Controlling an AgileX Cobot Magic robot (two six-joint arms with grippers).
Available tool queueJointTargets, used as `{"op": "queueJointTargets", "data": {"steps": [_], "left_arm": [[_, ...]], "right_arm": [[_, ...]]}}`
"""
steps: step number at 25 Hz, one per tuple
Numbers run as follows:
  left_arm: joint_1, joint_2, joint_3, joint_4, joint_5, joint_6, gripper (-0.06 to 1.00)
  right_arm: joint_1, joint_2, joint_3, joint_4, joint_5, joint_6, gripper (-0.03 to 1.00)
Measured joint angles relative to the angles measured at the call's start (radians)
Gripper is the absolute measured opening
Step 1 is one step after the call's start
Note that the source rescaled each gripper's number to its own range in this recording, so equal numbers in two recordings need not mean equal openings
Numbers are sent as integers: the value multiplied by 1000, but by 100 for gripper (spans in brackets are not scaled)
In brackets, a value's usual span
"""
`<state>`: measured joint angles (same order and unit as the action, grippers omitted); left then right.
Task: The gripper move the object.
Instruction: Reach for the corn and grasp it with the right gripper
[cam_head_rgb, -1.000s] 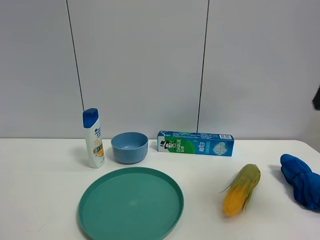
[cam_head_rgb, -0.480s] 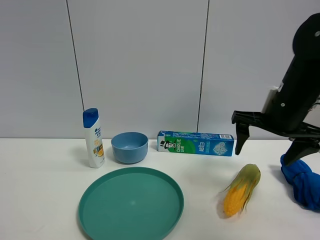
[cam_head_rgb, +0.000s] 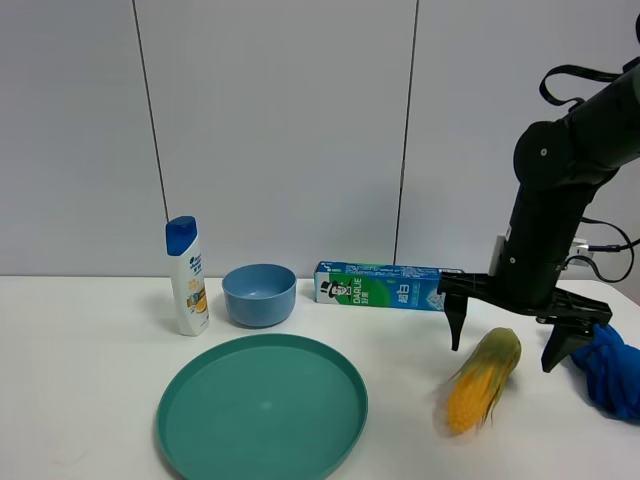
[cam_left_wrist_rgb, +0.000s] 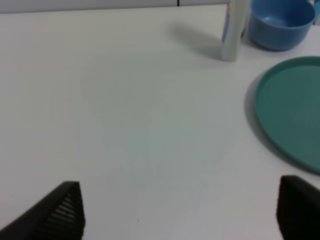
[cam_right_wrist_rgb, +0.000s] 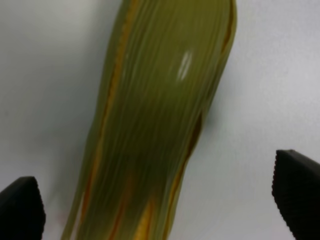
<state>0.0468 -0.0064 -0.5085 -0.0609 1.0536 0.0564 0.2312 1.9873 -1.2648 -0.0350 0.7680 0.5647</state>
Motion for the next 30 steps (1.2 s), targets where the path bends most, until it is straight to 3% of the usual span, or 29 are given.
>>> {"op": "queueJointTargets", "data": {"steps": [13,22,25,26,29,30], "left_arm": [[0,0,0,0,0,0,100],[0,0,0,0,0,0,100],[0,0,0,0,0,0,100],[0,0,0,0,0,0,100],[0,0,0,0,0,1,100],[0,0,0,0,0,1,100]], "right_arm": [[0,69,-1,-5,-81,51,92],[0,93,-1,-5,-98,46,77],[0,103,-1,-5,-100,42,59],[0,103,-1,-5,-101,41,49],[0,103,-1,-5,-99,40,1],[0,103,-1,-5,-99,39,0]]}}
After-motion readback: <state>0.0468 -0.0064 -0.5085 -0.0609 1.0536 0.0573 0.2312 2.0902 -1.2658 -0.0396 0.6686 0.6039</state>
